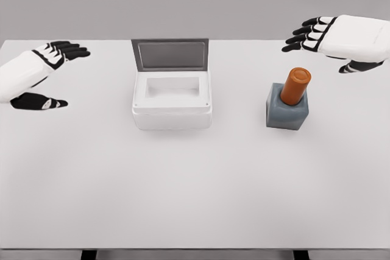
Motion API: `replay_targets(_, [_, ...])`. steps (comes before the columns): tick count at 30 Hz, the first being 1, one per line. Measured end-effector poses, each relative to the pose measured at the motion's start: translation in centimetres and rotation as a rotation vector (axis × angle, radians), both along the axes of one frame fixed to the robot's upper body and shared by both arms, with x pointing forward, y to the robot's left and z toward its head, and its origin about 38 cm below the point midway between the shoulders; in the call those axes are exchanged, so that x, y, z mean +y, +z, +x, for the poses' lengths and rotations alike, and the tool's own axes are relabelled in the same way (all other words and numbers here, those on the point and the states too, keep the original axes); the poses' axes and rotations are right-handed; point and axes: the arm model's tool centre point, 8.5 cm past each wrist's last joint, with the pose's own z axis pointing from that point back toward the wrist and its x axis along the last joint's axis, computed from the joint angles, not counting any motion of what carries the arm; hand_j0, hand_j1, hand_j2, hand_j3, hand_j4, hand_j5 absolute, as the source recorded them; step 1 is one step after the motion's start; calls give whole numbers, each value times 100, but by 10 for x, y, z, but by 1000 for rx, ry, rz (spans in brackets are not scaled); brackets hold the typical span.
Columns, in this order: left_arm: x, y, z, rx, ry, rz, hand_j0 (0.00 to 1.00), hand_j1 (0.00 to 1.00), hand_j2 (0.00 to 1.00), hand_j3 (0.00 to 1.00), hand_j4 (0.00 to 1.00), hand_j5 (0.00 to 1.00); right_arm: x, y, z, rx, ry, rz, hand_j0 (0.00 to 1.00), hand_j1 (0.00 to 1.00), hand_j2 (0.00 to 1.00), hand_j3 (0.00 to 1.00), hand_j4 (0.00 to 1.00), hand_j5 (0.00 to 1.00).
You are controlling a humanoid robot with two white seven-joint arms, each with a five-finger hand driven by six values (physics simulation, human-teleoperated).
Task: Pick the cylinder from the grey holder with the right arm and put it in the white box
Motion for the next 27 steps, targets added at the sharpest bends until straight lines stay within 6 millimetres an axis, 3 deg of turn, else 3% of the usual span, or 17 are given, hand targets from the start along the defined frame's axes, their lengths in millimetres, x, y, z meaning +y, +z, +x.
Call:
replay_targets(5, [7, 7, 1, -20, 21, 0, 100, 100, 100, 100, 100, 100, -1, 3, -2, -3, 1, 8, 100, 100, 100, 100, 100, 100])
replay_targets(7, [9, 5, 0, -15, 26, 0, 100, 100, 100, 100, 100, 100, -6, -15, -10, 92, 8, 72, 97, 97, 97, 97, 97, 97])
replay_targets(10, [9, 6, 0, -17, 29, 0, 100, 100, 100, 100, 100, 100, -22, 4, -7, 238, -170, 308, 100, 100, 100, 100, 100, 100])
replay_targets(14, [14, 6, 1, -20, 43, -3, 100, 100, 100, 100, 100, 100, -28, 20, -6, 265, -336, 362, 97, 97, 97, 97, 97, 97])
replay_targets(16, [16, 7, 2, -23, 49, -4, 100, 100, 100, 100, 100, 100, -26, 13, -4, 266, -370, 334, 87, 87, 87, 87, 87, 87])
replay_targets(17, [16, 8, 2, -24, 51, -5, 100, 100, 100, 100, 100, 100, -23, 7, -3, 270, -377, 317, 90, 90, 90, 90, 90, 90])
replay_targets(18, [17, 8, 2, -25, 52, -5, 100, 100, 100, 100, 100, 100, -20, 0, -2, 273, -382, 296, 100, 100, 100, 100, 100, 100])
replay_targets(27, [18, 8, 2, -25, 56, -3, 100, 100, 100, 100, 100, 100, 1, -31, 4, 292, -372, 226, 100, 100, 100, 100, 100, 100])
